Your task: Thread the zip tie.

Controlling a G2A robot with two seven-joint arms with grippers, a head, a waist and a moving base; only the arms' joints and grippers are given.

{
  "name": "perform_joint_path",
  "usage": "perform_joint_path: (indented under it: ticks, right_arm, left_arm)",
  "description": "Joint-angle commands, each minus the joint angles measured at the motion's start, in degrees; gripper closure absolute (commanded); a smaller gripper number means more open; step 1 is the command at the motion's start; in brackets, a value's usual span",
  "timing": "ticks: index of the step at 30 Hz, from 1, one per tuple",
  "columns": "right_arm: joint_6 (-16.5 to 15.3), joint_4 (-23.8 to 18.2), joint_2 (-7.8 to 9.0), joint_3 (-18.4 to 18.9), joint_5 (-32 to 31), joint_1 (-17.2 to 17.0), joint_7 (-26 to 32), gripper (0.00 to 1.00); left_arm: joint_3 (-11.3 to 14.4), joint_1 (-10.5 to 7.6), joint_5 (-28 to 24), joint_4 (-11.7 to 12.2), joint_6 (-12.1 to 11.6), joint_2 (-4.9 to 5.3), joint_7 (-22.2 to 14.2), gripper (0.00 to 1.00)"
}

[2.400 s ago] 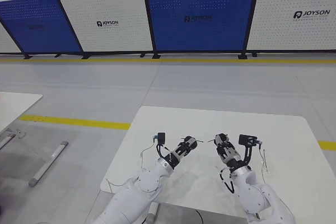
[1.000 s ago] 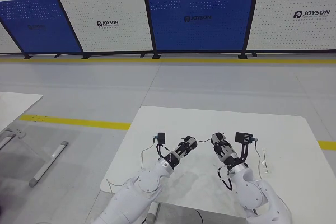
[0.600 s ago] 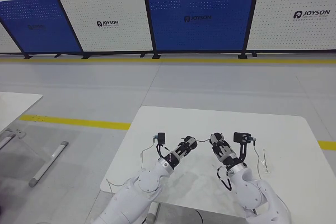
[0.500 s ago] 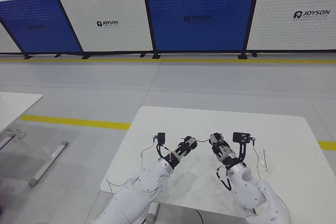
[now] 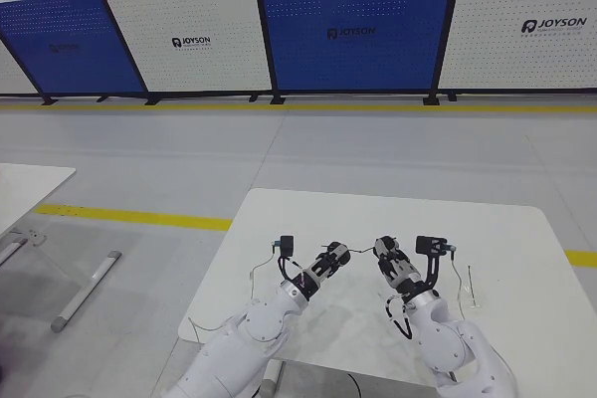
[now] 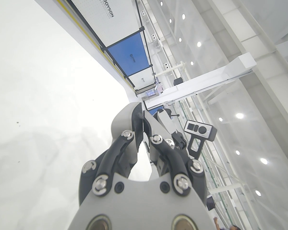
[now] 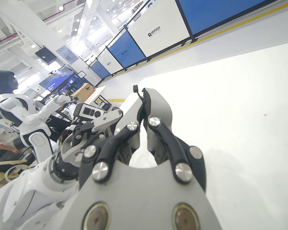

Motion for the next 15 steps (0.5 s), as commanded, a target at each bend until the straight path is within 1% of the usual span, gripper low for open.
perform_joint_path:
  ticks: [1, 15]
  right_arm:
    - [0.0, -0.1, -0.03, -0.1, -0.1, 0.0, 0.1, 1.0]
    - [0.9, 1.2, -0.49, -1.2, -0.4, 0.9, 0.5, 1.0]
  left_arm:
    - [0.0, 0.0, 0.0, 0.0, 0.0, 0.0, 0.0, 1.0]
    - [0.0, 0.0, 0.0, 0.0, 0.0, 0.0, 0.0, 1.0]
